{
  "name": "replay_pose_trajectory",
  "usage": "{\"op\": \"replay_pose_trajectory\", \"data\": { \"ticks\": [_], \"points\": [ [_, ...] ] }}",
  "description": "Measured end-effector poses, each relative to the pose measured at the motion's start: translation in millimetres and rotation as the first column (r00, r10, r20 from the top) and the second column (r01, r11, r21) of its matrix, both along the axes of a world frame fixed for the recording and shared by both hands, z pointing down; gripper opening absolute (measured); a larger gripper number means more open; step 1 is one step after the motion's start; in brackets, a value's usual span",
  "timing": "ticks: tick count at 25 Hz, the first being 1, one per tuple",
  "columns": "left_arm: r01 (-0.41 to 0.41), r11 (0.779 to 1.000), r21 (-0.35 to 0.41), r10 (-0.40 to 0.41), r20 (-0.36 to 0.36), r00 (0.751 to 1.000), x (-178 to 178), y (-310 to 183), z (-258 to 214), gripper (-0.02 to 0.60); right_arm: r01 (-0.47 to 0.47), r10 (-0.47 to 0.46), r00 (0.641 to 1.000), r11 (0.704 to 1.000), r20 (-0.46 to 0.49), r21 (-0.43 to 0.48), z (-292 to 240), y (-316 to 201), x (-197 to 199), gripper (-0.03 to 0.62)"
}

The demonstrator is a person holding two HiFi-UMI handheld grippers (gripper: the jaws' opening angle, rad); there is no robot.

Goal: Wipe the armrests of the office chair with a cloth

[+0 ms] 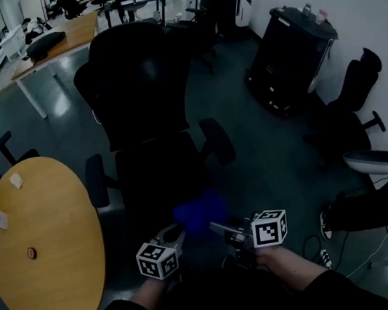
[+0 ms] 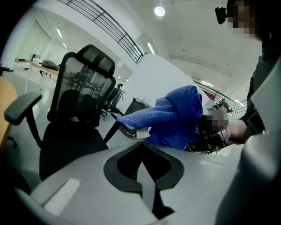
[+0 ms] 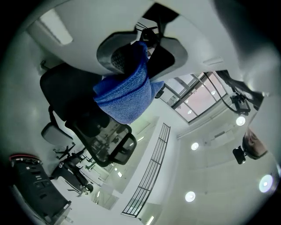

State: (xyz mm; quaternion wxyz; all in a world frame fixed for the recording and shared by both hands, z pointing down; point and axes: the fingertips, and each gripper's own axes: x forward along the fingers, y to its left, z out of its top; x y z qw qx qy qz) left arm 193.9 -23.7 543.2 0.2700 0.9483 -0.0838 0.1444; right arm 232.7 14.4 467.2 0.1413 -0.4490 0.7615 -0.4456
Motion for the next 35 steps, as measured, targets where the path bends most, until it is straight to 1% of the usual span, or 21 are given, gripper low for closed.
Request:
{"op": "replay_pose_trajectory", "data": {
  "ticks": [2, 4, 7, 10, 12, 16, 18, 20, 23, 27, 29, 32, 35],
  "points": [
    [0.063, 0.998, 0.001, -0.063, -0.003, 0.998, -24, -2, -11, 0.012, 0.044, -0.044, 0.999, 0.999, 0.0, 0.019, -13, 3, -17, 0.081],
    [0.141, 0.99, -0.015, -0.141, 0.004, 0.99, -49, 2, -20, 0.012, 0.087, -0.087, 0.996, 0.996, 0.004, 0.021, -21, 12, -32, 0.081],
    [0.217, 0.976, -0.023, -0.217, 0.004, 0.976, -73, 19, -31, 0.012, 0.119, -0.119, 0.993, 0.992, -0.003, 0.034, -23, 38, -39, 0.081],
    [0.255, 0.967, 0.019, -0.254, -0.021, 0.967, -77, 39, -44, 0.012, 0.132, -0.129, 0.991, 0.988, -0.043, 0.085, -31, 60, -33, 0.081],
    [0.277, 0.959, 0.051, -0.275, -0.055, 0.96, -74, 55, -57, 0.012, 0.143, -0.132, 0.987, 0.982, -0.085, 0.127, -39, 79, -27, 0.081],
    [0.322, 0.944, 0.071, -0.312, -0.122, 0.942, -69, 100, -90, 0.012, 0.178, -0.15, 0.976, 0.966, -0.158, 0.186, -45, 122, -25, 0.081],
    [0.309, 0.947, 0.087, -0.296, -0.139, 0.945, -60, 124, -105, 0.012, 0.186, -0.143, 0.968, 0.96, -0.205, 0.209, -45, 137, -21, 0.081],
    [0.275, 0.954, 0.119, -0.256, -0.15, 0.955, -50, 146, -121, 0.012, 0.185, -0.124, 0.959, 0.956, -0.256, 0.228, -48, 150, -20, 0.081],
    [0.247, 0.956, 0.161, -0.217, -0.184, 0.959, -48, 165, -143, 0.012, 0.175, -0.094, 0.947, 0.953, -0.308, 0.249, -54, 168, -31, 0.081],
    [0.227, 0.963, 0.148, -0.194, -0.211, 0.958, -59, 175, -151, 0.012, 0.15, -0.035, 0.929, 0.946, -0.368, 0.287, -65, 177, -50, 0.081],
    [0.213, 0.964, 0.157, -0.176, -0.221, 0.959, -67, 177, -155, 0.012, 0.143, -0.007, 0.917, 0.939, -0.398, 0.312, -71, 175, -57, 0.083],
    [0.205, 0.965, 0.166, -0.165, -0.227, 0.96, -78, 173, -159, 0.012, 0.125, 0.019, 0.912, 0.938, -0.411, 0.322, -76, 170, -62, 0.083],
    [0.195, 0.967, 0.167, -0.152, -0.235, 0.96, -79, 170, -162, 0.012, 0.091, 0.06, 0.909, 0.937, -0.412, 0.337, -81, 171, -61, 0.083]
  ]
}}
